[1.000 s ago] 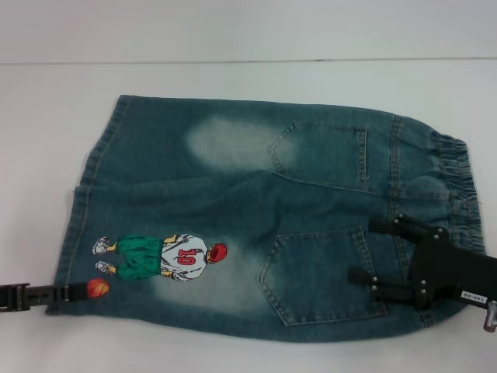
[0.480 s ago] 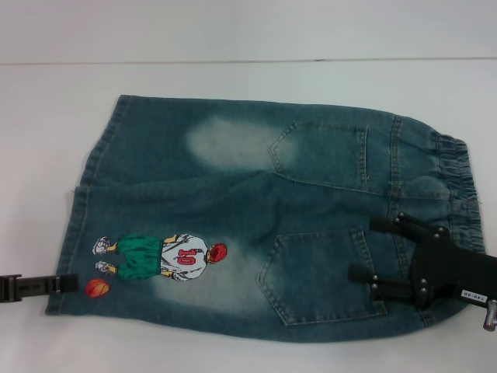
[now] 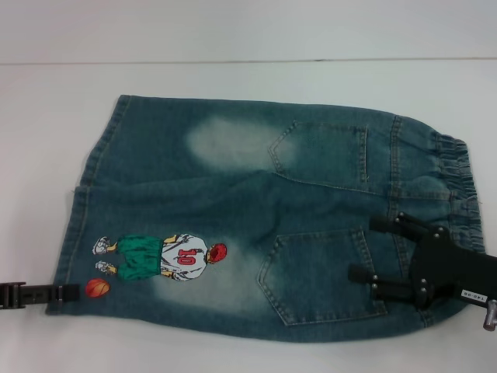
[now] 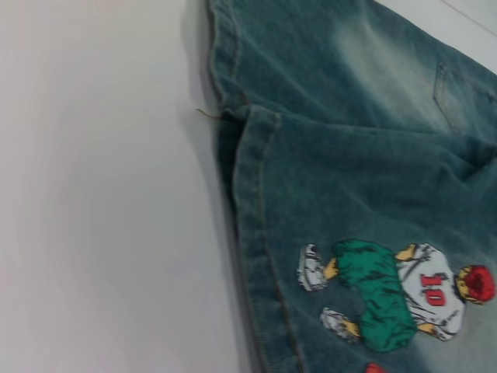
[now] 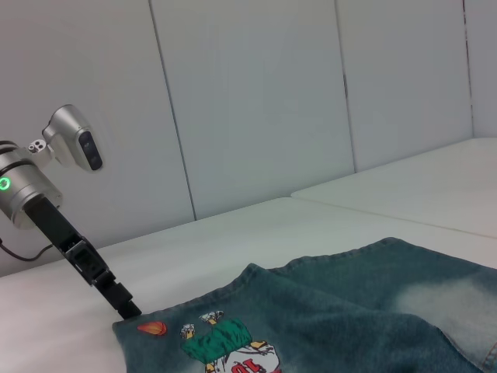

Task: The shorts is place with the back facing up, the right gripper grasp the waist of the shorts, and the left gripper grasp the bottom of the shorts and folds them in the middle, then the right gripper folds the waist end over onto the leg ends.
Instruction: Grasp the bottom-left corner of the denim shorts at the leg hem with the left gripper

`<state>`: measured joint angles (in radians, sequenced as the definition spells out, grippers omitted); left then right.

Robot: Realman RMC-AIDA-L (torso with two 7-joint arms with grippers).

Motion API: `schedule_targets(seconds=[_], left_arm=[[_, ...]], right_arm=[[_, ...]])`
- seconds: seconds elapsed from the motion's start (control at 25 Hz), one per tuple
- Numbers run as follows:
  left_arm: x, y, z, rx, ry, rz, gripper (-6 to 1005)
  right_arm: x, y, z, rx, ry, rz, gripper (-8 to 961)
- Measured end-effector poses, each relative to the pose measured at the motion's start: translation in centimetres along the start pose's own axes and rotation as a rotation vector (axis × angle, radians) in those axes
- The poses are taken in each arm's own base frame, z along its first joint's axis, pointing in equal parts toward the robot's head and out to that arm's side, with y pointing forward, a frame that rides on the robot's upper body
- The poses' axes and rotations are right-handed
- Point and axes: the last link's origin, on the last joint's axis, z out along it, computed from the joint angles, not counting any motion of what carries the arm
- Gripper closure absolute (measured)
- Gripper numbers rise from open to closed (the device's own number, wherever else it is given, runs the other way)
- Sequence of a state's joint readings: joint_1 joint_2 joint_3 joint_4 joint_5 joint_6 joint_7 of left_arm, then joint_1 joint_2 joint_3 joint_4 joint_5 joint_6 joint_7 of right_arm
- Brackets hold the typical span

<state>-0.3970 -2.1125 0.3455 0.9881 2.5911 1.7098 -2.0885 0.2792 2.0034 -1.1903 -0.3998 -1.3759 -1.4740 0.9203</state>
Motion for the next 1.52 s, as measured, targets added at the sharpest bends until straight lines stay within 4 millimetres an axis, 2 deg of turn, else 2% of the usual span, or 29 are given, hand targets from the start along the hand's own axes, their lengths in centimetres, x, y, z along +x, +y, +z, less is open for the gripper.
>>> schedule_targets(seconds=[0.72, 1.16, 1.52], left_arm=[[0.8, 1.5, 0.2, -0.080, 0.003, 0.033, 105], [0.6, 1.1, -0.1, -0.069, 0.018, 0.028, 114], [0.5, -0.1, -1.0, 0.016, 0.033, -0.013, 113]], right_arm=[[0.0, -0.1, -0.1, 0.011, -0.005, 0.006, 2], [0.0, -0.2, -0.2, 0.017, -0.008, 0.005, 2], [0.0, -0.2, -0.3, 0.023, -0.010, 0.010, 2]])
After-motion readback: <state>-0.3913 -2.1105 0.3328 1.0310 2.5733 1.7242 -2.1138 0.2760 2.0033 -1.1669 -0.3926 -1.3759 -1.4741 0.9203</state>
